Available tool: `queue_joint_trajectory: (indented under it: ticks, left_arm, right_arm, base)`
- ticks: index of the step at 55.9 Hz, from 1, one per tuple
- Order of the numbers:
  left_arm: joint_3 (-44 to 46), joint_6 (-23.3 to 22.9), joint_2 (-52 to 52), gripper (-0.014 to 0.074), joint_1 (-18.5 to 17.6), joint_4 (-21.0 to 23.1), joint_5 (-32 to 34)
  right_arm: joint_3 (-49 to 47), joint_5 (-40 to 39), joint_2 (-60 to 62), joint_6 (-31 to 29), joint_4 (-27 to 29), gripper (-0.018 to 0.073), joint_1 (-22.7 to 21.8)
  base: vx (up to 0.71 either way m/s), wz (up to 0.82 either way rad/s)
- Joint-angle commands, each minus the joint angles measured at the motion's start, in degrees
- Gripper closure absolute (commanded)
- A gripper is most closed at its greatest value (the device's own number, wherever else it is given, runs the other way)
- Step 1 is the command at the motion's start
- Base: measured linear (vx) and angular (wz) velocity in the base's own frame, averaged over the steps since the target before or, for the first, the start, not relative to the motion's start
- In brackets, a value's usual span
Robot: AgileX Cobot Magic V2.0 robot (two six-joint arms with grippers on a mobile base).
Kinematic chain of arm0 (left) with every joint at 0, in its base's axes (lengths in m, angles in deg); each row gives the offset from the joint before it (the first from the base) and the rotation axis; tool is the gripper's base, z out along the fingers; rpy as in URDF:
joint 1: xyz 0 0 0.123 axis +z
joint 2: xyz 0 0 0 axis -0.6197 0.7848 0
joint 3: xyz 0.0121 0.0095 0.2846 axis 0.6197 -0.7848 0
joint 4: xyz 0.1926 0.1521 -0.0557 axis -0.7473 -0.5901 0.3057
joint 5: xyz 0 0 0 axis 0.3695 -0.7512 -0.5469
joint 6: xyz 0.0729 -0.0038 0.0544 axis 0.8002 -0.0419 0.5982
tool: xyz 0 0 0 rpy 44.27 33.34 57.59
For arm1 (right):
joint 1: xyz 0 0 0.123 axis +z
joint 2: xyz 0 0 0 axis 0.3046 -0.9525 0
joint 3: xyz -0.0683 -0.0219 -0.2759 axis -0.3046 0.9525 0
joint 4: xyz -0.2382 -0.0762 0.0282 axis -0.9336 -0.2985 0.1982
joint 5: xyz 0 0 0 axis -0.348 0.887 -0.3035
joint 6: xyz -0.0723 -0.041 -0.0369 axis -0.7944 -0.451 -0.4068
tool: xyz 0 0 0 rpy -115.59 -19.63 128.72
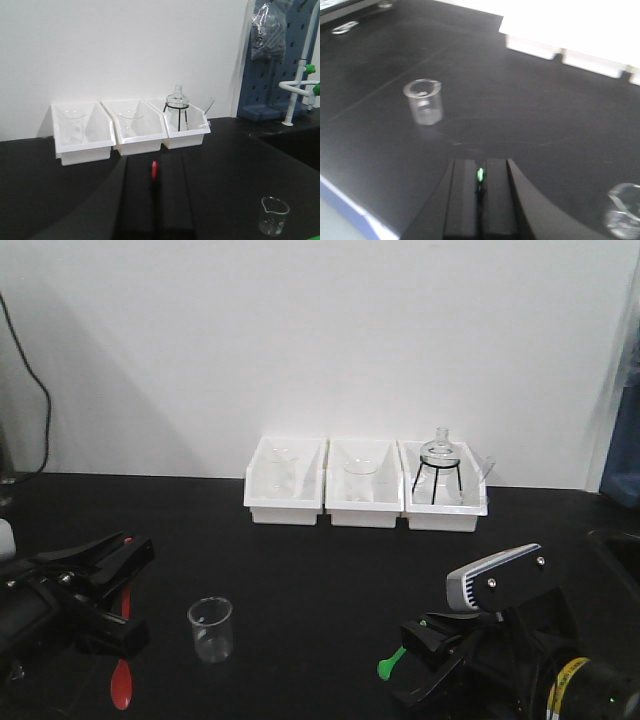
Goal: Sort red and green spoons into left cabinet
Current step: 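Drive away from the bench holding both spoons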
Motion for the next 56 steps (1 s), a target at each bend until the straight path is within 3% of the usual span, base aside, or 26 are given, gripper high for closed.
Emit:
queue_joint_trajectory:
  ticks: [1,56]
  left_arm:
    - [1.46,-0.46,-1.66,0.0594,-0.23,1.06,4.46]
    - [1.46,-0.46,-1.66,0.0594,-0.23,1.06,4.46]
  right_arm:
    - [-2.11,-3.89,1.19,0.21,-0.37,0.0561,0.03]
    - [-2.11,-3.89,1.19,0.21,-0.37,0.0561,0.03]
  base:
    - [-0.19,0.35]
    - [-0.17,0.53]
